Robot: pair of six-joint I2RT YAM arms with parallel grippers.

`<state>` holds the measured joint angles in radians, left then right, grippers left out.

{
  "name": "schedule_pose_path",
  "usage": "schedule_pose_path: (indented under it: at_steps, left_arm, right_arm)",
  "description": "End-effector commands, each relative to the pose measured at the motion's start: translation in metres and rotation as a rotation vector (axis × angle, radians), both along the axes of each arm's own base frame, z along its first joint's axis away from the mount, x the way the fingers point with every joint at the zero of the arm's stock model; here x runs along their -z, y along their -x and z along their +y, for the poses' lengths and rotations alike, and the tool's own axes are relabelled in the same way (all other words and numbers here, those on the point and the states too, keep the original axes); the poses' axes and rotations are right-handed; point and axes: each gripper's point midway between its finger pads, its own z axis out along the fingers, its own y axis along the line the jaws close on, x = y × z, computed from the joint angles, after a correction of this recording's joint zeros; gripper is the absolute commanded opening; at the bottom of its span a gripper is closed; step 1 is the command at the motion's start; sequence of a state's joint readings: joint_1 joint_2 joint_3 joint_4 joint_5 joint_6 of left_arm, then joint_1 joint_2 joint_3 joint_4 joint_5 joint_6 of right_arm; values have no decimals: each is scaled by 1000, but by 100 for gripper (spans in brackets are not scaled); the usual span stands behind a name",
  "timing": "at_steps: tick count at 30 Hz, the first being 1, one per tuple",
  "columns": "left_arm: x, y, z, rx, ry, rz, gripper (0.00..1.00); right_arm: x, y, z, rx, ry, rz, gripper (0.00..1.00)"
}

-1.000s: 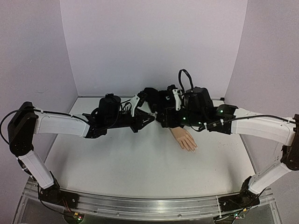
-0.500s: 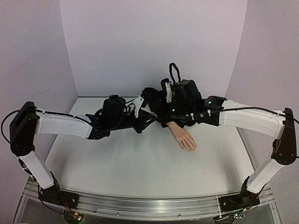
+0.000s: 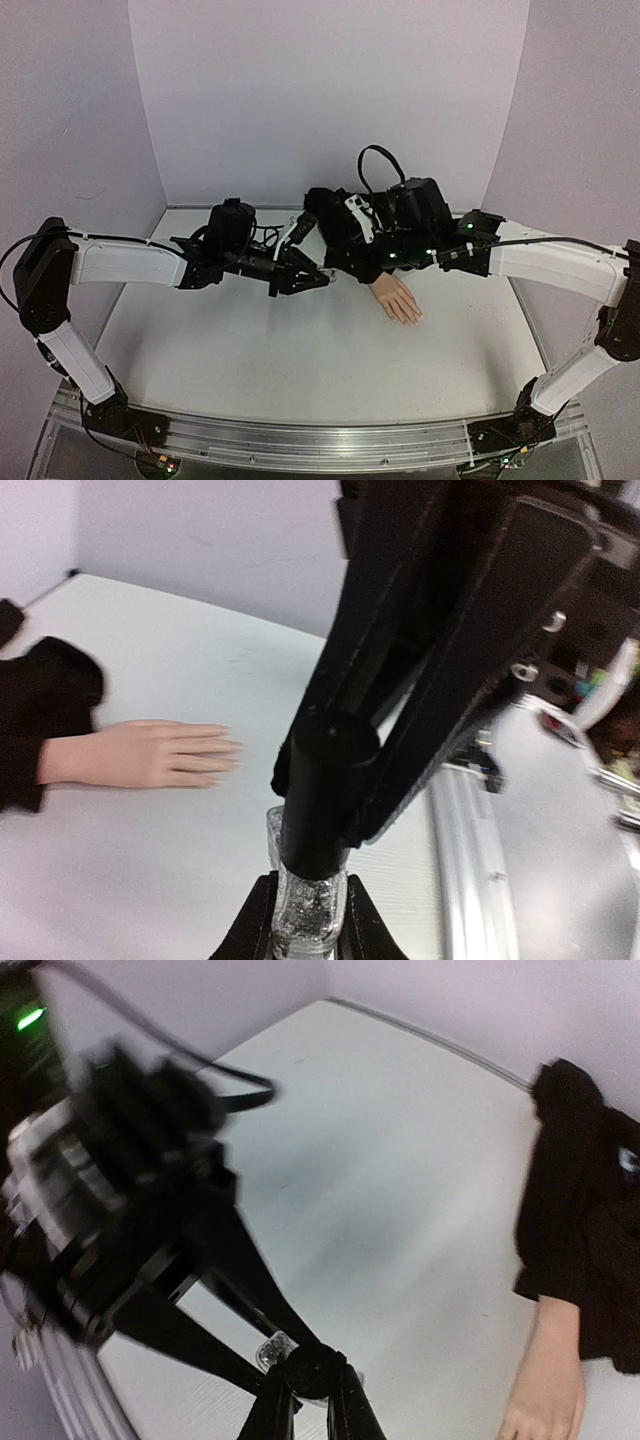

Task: Paint the nails

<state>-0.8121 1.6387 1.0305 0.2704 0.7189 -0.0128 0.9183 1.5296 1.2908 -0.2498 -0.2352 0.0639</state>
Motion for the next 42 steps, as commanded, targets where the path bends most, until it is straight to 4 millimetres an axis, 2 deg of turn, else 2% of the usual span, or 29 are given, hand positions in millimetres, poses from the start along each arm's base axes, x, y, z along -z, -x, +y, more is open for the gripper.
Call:
schedule_pose_path:
  at_steps: [1, 3, 5, 9, 11, 14, 16, 18, 24, 30, 36, 39, 40, 42]
  left_arm:
    - [-74, 91, 26, 587, 219, 68, 0]
    - [-70, 82, 24, 537, 203, 56, 0]
    - [-64, 66, 18, 421, 173, 4, 0]
    - [-51, 3, 9, 35, 97, -111, 0]
    - [-46, -30, 12, -159, 62, -141, 0]
    - [-39, -58, 15, -357, 6, -192, 0]
    - [-36, -63, 13, -415, -17, -221, 0]
    - [-35, -64, 10, -454, -31, -247, 0]
    - [-39, -62, 3, -490, 0, -234, 0]
    - [-42, -57, 0, -483, 4, -242, 0]
    - [-46, -48, 1, -447, 23, -237, 0]
    - [-50, -16, -6, -263, 67, -232, 0]
    - [-54, 1, -7, -164, 89, -235, 0]
    - [-63, 45, -1, 100, 169, -203, 0]
  right_arm:
    - [-10, 90, 27, -537, -120, 36, 0]
    - [-7, 89, 26, -523, -117, 48, 0]
    - [-6, 74, 22, -428, -101, 17, 2]
    - [-11, 18, 0, -38, -78, -44, 39]
    - [-16, -6, -14, 143, -85, -48, 51]
    - [-21, -19, -19, 267, -128, -8, 54]
    - [-24, -28, -23, 352, -151, 7, 54]
    - [-27, -34, -23, 408, -176, 26, 51]
    - [-30, -44, -1, 425, -175, 48, 44]
    - [-30, -54, 11, 448, -163, 56, 31]
    - [-26, -52, 16, 400, -133, 38, 2]
    - [-25, -35, 23, 231, -69, -29, 0]
    - [-23, -21, 29, 107, -48, -50, 0]
    - [-18, 32, 40, -240, -48, -56, 0]
